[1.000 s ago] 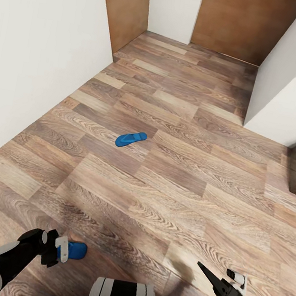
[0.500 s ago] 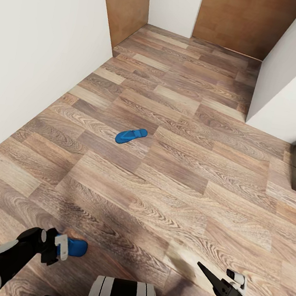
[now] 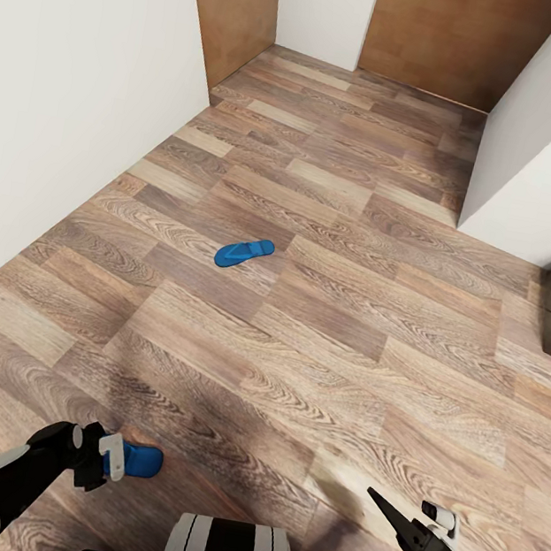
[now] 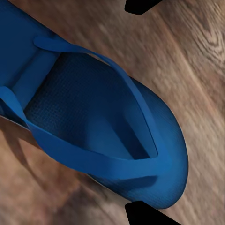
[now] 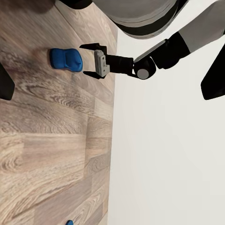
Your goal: In the bedroom, move the book from the bed onto either nightstand, and place the two sandals side by side next to the bed.
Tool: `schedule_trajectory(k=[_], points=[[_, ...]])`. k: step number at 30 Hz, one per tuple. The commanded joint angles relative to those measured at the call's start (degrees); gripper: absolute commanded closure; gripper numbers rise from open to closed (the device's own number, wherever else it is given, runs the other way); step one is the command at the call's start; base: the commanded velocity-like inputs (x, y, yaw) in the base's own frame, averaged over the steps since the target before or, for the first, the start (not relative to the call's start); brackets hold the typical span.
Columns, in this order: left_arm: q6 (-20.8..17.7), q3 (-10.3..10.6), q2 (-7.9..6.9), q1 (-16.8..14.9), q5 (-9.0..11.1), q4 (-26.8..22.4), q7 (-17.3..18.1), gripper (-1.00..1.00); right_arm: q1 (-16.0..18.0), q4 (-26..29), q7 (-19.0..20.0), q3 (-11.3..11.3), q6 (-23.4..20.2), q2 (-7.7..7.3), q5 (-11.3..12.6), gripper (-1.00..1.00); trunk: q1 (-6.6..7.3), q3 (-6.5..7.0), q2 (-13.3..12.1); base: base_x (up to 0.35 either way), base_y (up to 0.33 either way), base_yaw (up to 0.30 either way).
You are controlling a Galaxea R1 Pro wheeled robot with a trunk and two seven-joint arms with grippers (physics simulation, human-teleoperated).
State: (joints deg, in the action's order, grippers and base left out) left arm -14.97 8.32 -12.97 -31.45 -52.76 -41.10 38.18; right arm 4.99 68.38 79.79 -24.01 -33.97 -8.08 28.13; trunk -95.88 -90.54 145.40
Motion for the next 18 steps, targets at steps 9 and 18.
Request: schedule_trajectory(k=[9, 18], points=[[-0.3, 0.1, -0.09, 0.0, -0.2, -0.1, 0.2, -1.00, 0.0, 0.0, 0.1, 0.0, -0.6, 0.00, 0.1, -1.00, 0.01, -0.03, 0.0, 0.000, 0.000, 0.000], [-0.3, 0.0, -0.15, 0.0, -0.3, -0.1, -0.2, -1.00, 0.0, 0.0, 0.1, 0.0, -0.6, 0.00, 0.1, -1.00, 0.01, -0.03, 0.0, 0.000, 0.000, 0.000]])
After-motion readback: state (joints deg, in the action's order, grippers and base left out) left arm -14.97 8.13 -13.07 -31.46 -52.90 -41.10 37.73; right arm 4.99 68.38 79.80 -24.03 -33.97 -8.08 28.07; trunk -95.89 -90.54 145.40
